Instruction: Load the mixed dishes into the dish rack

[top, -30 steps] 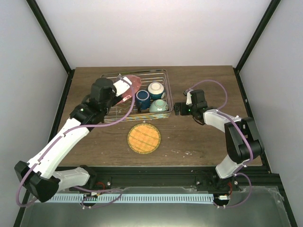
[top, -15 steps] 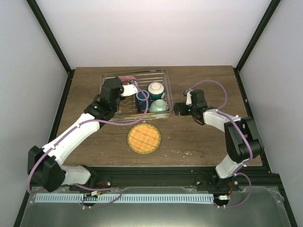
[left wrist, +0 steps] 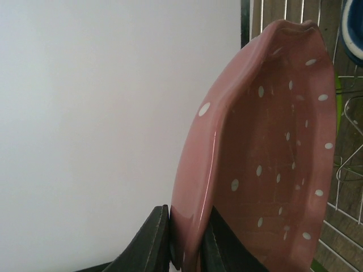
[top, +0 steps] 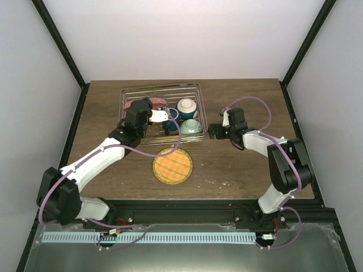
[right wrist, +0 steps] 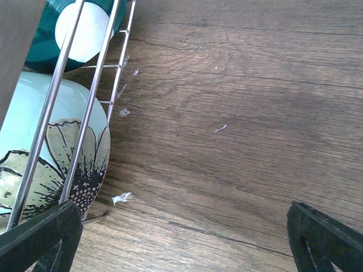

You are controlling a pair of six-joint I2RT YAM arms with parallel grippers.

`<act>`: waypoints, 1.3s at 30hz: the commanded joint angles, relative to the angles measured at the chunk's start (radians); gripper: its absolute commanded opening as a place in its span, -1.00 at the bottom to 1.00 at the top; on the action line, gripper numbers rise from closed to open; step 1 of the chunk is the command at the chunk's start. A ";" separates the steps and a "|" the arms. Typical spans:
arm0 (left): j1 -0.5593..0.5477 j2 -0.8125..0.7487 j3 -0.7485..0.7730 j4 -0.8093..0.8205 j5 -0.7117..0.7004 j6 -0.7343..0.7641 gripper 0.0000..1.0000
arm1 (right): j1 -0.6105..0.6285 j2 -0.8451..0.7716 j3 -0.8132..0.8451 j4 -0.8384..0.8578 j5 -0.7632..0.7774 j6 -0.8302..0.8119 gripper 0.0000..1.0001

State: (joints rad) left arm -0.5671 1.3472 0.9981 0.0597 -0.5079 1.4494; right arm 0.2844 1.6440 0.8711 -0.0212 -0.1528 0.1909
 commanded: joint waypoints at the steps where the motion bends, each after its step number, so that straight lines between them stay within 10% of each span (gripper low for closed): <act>1: 0.001 0.000 0.011 0.188 0.013 0.047 -1.00 | -0.005 0.010 0.048 0.003 0.010 -0.016 1.00; 39: 0.013 0.216 -0.032 0.226 0.075 -0.010 -0.87 | -0.006 0.016 0.043 0.004 0.007 -0.018 1.00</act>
State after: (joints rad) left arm -0.5606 1.5299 0.9474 0.2367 -0.4770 1.4666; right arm 0.2844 1.6558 0.8764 -0.0212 -0.1524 0.1905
